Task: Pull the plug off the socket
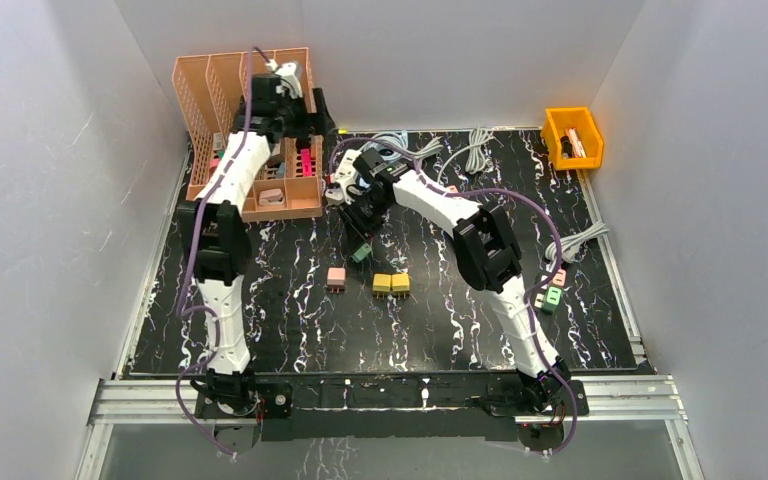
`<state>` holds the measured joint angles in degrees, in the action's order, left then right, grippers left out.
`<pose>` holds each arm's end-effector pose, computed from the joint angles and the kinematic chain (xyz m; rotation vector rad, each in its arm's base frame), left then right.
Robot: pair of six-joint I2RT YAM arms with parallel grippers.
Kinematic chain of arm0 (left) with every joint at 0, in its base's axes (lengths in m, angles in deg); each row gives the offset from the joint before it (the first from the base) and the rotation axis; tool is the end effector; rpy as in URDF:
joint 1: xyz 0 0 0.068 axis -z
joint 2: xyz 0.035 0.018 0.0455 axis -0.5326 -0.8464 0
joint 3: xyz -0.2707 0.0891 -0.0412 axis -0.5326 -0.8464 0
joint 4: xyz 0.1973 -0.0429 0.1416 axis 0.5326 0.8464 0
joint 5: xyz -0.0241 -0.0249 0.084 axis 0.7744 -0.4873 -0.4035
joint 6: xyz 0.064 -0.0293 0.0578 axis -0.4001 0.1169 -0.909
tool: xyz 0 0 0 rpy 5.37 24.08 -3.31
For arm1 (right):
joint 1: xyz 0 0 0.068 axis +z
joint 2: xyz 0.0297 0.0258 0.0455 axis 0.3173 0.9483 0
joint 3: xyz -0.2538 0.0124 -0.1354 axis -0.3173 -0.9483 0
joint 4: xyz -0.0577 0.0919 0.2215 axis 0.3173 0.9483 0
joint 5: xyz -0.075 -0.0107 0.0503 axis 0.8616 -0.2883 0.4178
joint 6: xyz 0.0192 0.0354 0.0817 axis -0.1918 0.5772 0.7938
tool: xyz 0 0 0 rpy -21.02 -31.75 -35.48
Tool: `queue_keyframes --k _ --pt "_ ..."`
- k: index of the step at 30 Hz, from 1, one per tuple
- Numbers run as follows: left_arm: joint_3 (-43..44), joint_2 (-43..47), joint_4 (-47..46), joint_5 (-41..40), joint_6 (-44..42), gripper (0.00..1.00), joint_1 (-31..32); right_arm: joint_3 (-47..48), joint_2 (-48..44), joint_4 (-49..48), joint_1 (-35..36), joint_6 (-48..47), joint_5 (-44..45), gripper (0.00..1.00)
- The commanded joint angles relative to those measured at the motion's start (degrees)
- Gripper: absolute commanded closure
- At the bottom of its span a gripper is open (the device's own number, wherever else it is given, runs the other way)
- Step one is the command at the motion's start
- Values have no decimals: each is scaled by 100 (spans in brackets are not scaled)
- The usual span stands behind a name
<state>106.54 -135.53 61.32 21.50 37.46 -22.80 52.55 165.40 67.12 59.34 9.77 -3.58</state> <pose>0.5517 -0.1125 0.3060 0.1398 2.0049 -0.4894 0.3638 0.3727 0.1679 -1.2691 2.4410 0.9463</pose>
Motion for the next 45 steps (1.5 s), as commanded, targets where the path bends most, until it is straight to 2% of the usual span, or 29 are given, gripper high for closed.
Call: queue_keyframes --k 1,4,6,9,12,17,22,30,45 --pt "-378 997 -284 403 495 2 -304 409 165 -52 -39 -153 375 59" --pt "-499 1138 -267 427 506 2 -344 386 83 -347 -41 -40 824 44" --pt "-598 1257 -279 435 506 2 -364 253 -94 -621 -37 51 1062 22" --pt "-731 1377 -308 448 509 2 -383 -93 -366 -997 -43 204 1343 16" --pt "-884 1463 -334 457 515 2 -394 -610 -733 -1395 -33 524 1993 12" --pt "-1125 1580 -359 444 497 2 -411 -2199 -1810 -2715 24 1212 3034 11" --pt "-1334 1679 -423 456 497 1 -429 -3362 -2639 -3366 37 1545 3130 12" --pt "-1452 1702 -451 503 524 2 -447 -3640 -2748 -3228 46 1805 2855 13" --pt "-1668 1829 -464 492 506 2 -462 -3724 -2574 -2757 160 1431 2503 28"
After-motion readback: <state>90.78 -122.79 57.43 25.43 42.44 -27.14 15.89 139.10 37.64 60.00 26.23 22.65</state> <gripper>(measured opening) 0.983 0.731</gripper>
